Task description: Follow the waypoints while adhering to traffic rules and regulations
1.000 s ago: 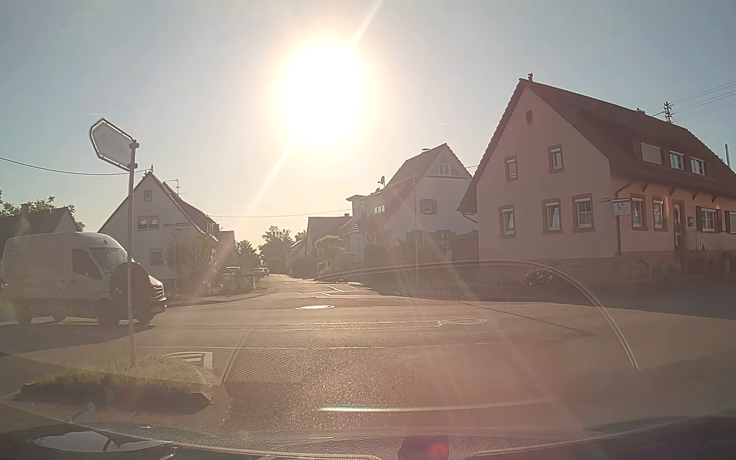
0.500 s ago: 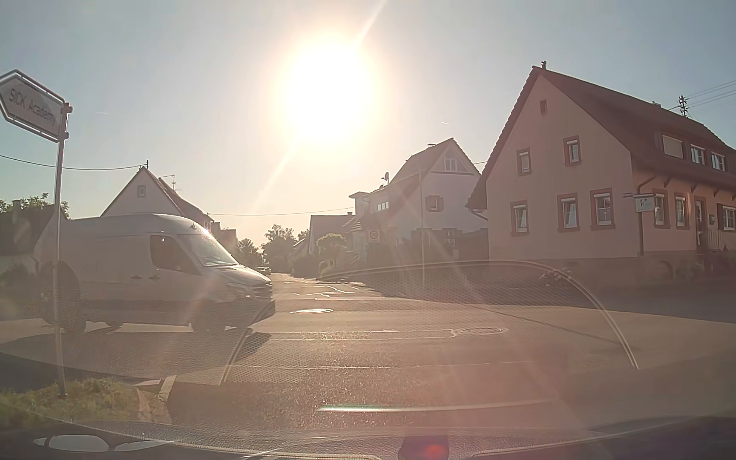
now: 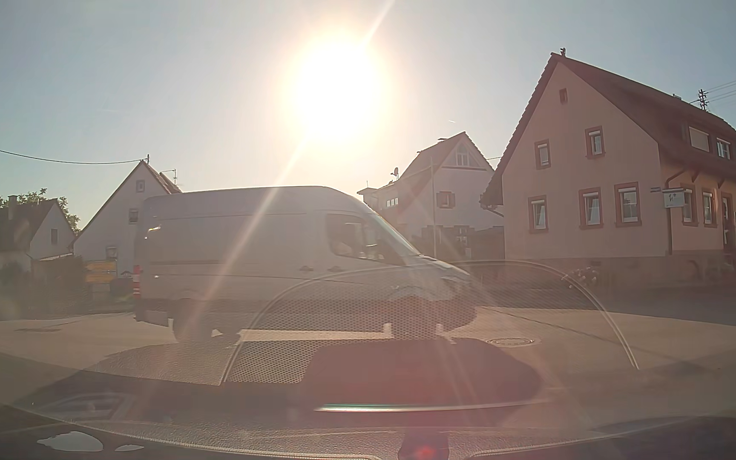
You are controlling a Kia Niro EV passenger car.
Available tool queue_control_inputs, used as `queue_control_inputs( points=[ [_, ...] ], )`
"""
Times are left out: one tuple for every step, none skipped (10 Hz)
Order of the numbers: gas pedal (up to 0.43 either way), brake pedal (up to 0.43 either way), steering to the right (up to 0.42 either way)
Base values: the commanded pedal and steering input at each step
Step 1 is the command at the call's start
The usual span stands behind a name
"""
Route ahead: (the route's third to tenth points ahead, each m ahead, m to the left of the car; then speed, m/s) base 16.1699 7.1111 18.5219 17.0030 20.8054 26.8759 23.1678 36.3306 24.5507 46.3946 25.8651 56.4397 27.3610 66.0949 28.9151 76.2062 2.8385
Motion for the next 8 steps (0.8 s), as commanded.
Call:
queue_control_inputs(
  points=[
    [0.0, 0.201, -0.077],
    [0.0, 0.201, -0.082],
    [0.0, 0.201, -0.085],
    [0.0, 0.201, -0.089],
    [0.0, 0.201, -0.096],
    [0.0, 0.201, -0.104],
    [0.0, 0.207, -0.107],
    [0.0, 0.213, -0.107]
  ],
)
